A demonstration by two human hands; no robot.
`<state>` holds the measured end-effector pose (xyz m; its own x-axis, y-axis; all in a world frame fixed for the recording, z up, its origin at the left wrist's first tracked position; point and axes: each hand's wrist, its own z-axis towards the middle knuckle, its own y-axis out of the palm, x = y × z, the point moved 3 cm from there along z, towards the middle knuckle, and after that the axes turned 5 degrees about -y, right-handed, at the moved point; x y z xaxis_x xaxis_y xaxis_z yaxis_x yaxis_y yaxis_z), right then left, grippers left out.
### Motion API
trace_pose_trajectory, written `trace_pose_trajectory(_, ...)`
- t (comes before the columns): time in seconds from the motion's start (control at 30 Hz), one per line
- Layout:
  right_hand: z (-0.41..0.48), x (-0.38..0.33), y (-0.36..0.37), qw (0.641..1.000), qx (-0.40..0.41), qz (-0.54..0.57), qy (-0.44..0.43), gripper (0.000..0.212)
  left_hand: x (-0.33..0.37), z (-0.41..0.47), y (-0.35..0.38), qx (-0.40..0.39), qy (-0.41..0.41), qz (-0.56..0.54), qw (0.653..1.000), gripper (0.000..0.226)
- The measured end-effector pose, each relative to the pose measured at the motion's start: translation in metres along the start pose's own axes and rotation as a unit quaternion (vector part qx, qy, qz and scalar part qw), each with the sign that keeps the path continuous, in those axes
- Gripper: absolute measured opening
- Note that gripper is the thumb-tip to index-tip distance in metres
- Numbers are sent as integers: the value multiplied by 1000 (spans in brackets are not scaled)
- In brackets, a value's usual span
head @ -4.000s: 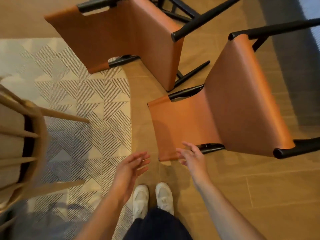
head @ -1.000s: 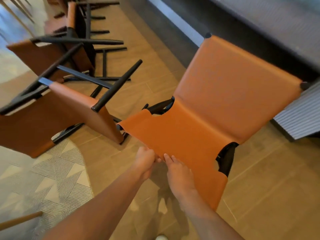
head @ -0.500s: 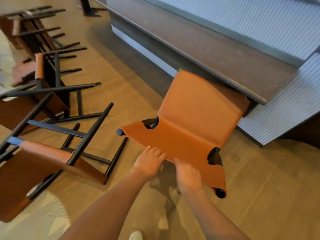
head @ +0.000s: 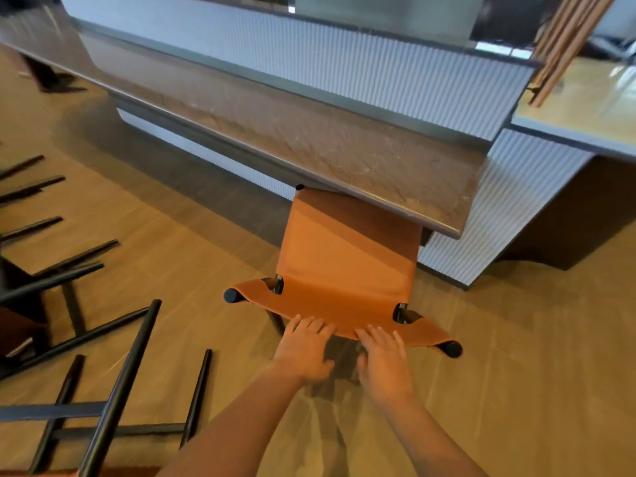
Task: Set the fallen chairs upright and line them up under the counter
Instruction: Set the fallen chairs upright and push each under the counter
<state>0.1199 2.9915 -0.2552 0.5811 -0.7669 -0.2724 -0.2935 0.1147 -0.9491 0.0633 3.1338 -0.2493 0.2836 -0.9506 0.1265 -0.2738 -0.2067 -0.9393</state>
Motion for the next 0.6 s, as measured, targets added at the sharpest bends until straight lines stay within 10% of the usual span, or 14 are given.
trace_pose_trajectory(0.6, 130, 36, -61, 998, -22, 50, 12, 40, -7, 120, -70, -12, -5, -27, 1000, 64)
